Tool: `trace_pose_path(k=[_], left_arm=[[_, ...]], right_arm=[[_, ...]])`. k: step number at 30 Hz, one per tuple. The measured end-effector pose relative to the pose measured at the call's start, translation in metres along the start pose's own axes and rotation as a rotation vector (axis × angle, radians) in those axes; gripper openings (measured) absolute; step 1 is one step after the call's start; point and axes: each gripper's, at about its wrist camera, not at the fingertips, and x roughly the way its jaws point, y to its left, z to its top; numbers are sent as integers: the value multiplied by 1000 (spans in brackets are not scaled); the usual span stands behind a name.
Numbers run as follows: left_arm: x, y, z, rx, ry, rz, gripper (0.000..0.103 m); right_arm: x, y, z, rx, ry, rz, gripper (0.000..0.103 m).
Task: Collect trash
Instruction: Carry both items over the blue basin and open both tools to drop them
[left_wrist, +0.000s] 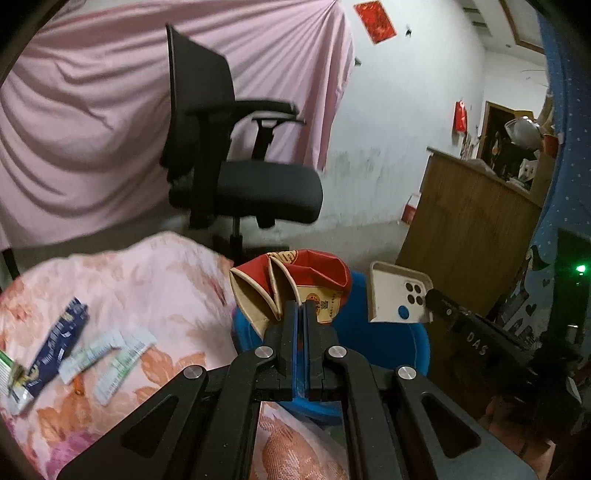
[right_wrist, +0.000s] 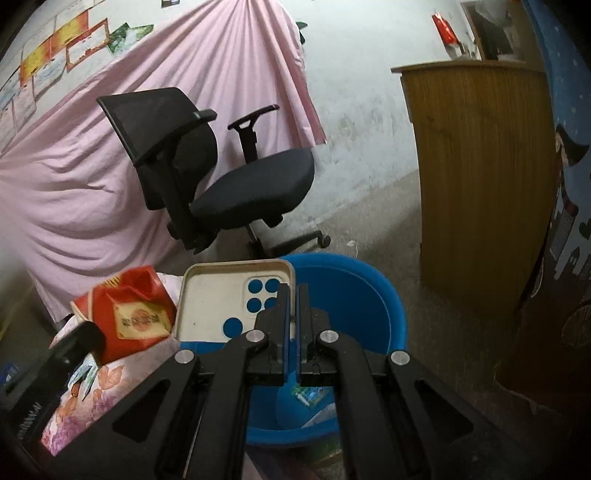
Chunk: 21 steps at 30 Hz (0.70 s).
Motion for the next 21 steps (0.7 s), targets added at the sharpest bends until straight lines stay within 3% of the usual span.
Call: trace_pose_path(k=[9,21], left_arm=[[18,16,-6,-83,90,-7,1],[1,29,-10,-114,59,11,10]], right_arm=[[17,-2,-8,-5,96,11,31],[19,2,-7,-20,112,35,38]])
